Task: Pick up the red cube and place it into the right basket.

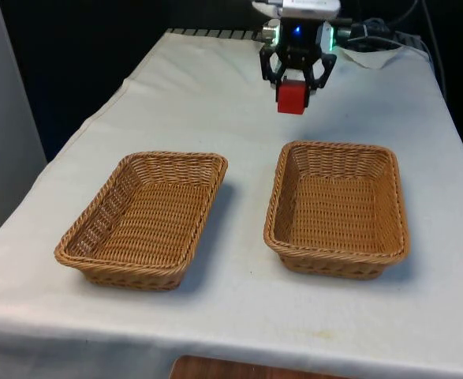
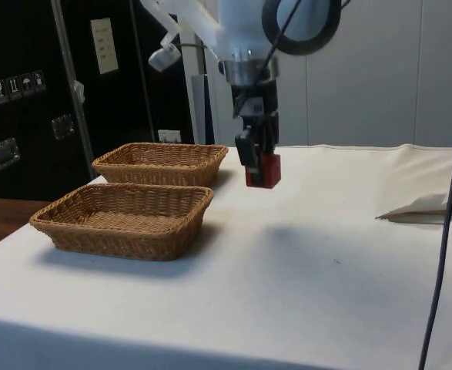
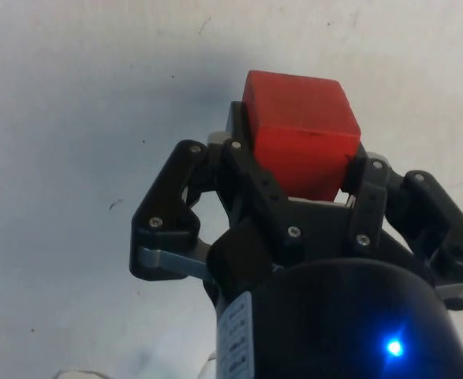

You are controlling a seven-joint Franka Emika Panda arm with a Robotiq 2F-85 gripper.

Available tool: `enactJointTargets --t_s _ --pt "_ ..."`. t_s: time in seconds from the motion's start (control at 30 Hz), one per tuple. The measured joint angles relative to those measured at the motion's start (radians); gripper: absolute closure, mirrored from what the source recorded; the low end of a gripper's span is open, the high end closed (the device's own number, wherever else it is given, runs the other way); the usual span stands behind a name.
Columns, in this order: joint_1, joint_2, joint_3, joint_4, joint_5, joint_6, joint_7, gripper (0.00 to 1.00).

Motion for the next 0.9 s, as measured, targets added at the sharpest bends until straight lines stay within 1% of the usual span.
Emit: enactJointTargets --t_s 0.03,0.1,0.23,0.4,0.43,0.53,0.7,0.73,0.8,0.9 --pt "-0.001 -0.009 0.000 0.011 0.000 -0.019 0.003 0.97" --pt "-0.001 -0.016 0.000 0.022 0.000 -0.037 0.005 0.97" --pt "-0.003 -0.019 0.000 0.044 0.000 -0.058 0.006 0.97" --pt "-0.006 -0.020 -0.001 0.096 0.000 -0.107 0.008 0.97" --pt "-0.007 -0.020 -0.001 0.114 0.000 -0.125 0.008 0.97" --pt "-0.008 -0.020 -0.002 0.122 0.000 -0.133 0.008 0.97" --pt "-0.012 -0.020 -0.007 0.179 -0.001 -0.183 0.006 0.97" --pt "-0.013 -0.020 -0.009 0.199 -0.002 -0.201 0.004 0.97" --pt "-0.013 -0.020 -0.009 0.199 -0.002 -0.201 0.004 0.97" --pt "-0.016 -0.017 -0.013 0.227 -0.002 -0.224 0.000 0.97"
